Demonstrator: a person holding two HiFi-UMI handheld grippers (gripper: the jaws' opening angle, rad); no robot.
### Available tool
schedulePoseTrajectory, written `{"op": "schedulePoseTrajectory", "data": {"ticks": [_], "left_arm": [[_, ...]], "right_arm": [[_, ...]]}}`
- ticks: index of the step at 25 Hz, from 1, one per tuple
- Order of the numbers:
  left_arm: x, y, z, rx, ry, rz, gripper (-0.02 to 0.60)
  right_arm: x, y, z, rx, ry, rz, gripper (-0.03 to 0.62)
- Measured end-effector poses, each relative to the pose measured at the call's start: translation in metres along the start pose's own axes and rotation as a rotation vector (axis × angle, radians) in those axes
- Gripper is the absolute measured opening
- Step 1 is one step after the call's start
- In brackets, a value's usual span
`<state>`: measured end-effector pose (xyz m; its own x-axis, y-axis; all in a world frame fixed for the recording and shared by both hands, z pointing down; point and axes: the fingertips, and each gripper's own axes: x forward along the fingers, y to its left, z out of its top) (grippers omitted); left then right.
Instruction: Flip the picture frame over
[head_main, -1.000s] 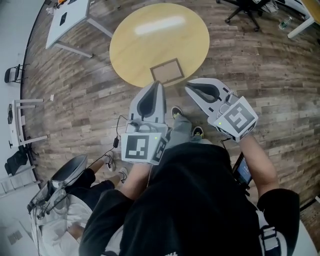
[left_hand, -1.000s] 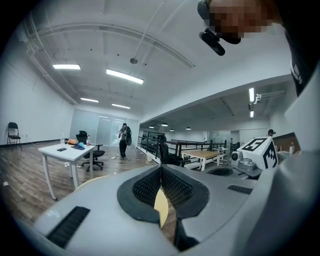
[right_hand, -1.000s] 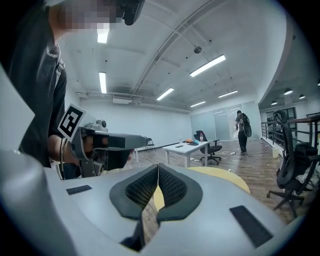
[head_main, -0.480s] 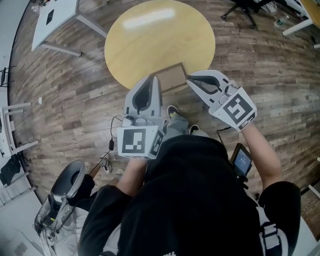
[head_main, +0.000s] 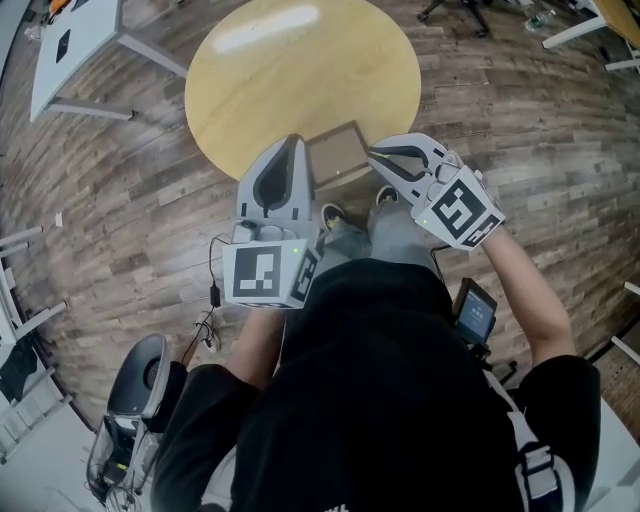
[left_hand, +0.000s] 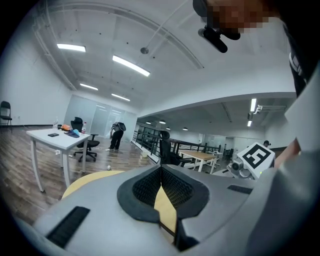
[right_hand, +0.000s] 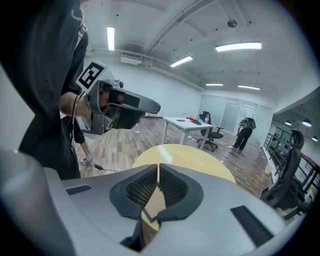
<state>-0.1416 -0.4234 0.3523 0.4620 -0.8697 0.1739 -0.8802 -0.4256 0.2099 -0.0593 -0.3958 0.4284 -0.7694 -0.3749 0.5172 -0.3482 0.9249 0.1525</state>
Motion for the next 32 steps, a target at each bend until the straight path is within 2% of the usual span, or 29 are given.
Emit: {"op": "schedulePoseTrajectory", "data": {"ticks": [9,14,17,19,23,25,28,32], "left_arm": [[0.013,0.013,-0.012,-0.011,0.017,0.036,0.023],[0.016,0.024,-0.025,-0.006,0.054,0.064,0.023],[0.013,0.027,-0.037,-0.016,0.074,0.084,0.023],[0.008,0.031,-0.045,-0.018,0.089,0.096,0.023],[0.003,0.039,-0.05,-0.024,0.104,0.113,0.023],[0.004,0.043,-0.05,-0.018,0.1,0.119,0.023],[0.005,0.045,-0.051,-0.014,0.101,0.123,0.023],[0.004,0.042,-0.052,-0.011,0.104,0.116,0.023]], "right_arm": [[0.026,0.014,-0.047,-0.091,0.121,0.104,0.021],[0.054,0.028,-0.099,-0.164,0.214,0.169,0.026],[0.069,0.038,-0.142,-0.221,0.321,0.214,0.13],[0.08,0.045,-0.162,-0.291,0.371,0.228,0.149],[0.1,0.054,-0.191,-0.538,0.447,0.243,0.179],[0.105,0.055,-0.199,-0.642,0.451,0.246,0.186],[0.104,0.056,-0.2,-0.666,0.429,0.24,0.186],[0.099,0.065,-0.216,-0.672,0.473,0.291,0.193]]}}
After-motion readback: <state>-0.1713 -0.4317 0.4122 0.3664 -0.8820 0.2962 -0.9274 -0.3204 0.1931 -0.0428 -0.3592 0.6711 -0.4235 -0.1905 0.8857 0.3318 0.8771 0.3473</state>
